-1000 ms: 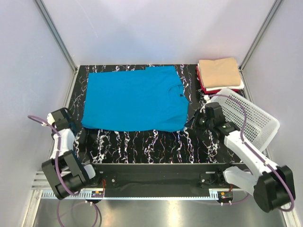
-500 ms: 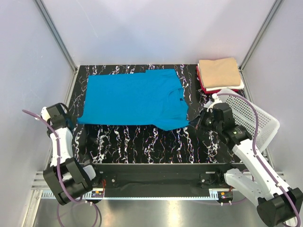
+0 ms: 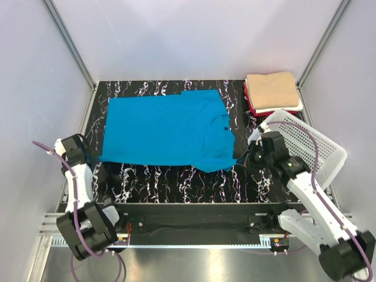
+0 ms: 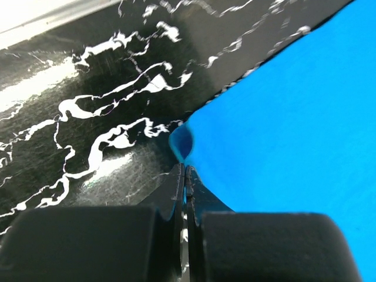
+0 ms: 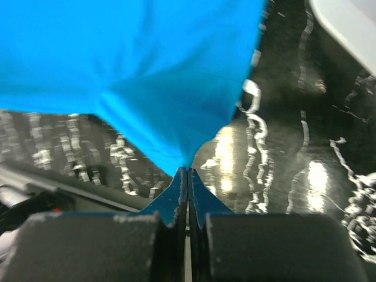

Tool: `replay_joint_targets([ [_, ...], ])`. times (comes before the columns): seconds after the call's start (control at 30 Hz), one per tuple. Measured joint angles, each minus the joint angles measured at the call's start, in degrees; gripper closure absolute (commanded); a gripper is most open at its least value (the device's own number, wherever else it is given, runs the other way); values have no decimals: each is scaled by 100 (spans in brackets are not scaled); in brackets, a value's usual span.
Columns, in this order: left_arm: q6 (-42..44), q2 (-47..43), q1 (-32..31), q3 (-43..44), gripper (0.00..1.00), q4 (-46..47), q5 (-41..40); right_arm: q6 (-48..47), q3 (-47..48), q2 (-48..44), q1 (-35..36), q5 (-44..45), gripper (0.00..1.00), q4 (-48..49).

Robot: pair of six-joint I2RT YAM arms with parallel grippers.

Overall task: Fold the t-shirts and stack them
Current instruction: Flatten the tshirt out, then fold the tshirt

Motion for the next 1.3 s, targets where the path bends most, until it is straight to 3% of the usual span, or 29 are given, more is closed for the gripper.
replay_joint_targets([
  [0.27, -50, 1047, -149, 216, 100, 120, -20, -411, 1084, 2072, 7, 564, 100, -170],
  [0.9, -162, 2656, -610, 1381, 100, 603, -179, -1421, 3650, 4516, 7, 1211, 100, -343],
  [1.3, -155, 3329, -752, 1967, 100, 551, -201, -2028, 4454, 5388, 7, 1532, 100, -402],
])
